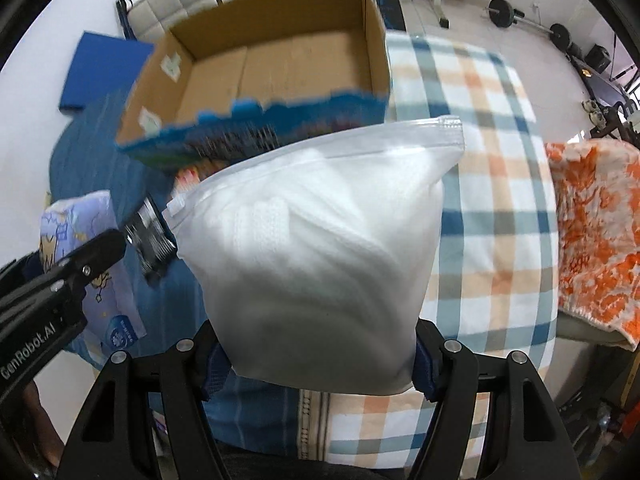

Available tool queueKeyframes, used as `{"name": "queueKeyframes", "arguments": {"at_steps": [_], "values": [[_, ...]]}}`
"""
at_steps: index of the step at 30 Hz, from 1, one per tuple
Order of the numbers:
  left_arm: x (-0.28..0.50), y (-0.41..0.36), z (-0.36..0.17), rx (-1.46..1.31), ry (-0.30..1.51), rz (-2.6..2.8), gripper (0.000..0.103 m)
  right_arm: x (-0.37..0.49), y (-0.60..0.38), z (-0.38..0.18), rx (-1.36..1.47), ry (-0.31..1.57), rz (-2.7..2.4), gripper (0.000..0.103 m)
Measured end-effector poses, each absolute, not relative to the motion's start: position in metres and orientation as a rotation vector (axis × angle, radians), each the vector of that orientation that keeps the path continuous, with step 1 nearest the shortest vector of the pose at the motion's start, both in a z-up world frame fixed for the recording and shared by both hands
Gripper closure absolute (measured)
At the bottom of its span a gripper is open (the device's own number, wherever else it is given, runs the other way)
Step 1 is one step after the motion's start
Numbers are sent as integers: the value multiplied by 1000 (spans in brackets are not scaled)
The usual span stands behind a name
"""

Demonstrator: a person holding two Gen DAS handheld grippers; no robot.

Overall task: Organize snacks
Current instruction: 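Carry both packs into the cardboard box and open both tools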

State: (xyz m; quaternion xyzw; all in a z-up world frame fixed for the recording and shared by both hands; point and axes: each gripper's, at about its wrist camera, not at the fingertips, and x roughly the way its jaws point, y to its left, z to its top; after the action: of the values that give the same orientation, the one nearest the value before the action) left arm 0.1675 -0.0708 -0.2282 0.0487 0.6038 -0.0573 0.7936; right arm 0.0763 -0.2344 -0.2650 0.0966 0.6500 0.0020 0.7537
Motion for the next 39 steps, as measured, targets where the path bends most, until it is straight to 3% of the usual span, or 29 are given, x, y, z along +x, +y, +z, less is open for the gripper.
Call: {"name": "queueKeyframes", "arguments": {"at_steps": [8, 15, 25, 31, 39], "values": [[252, -67, -190, 46, 1270, -224, 46, 142, -231, -208, 250, 1322, 3, 30], [349, -77, -188, 58, 1265, -277, 46, 228, -242, -227, 291, 1345, -35, 30], [482, -105, -280, 23, 1466, -347, 46, 366, -250, -307, 279, 1424, -90, 29], [518, -110, -338, -12, 1574, -345, 46, 412, -255, -353, 242, 1481, -111, 29], [538, -106, -369, -81, 1642, -348, 46, 446, -254, -379, 262, 1526, -79, 28]]}}
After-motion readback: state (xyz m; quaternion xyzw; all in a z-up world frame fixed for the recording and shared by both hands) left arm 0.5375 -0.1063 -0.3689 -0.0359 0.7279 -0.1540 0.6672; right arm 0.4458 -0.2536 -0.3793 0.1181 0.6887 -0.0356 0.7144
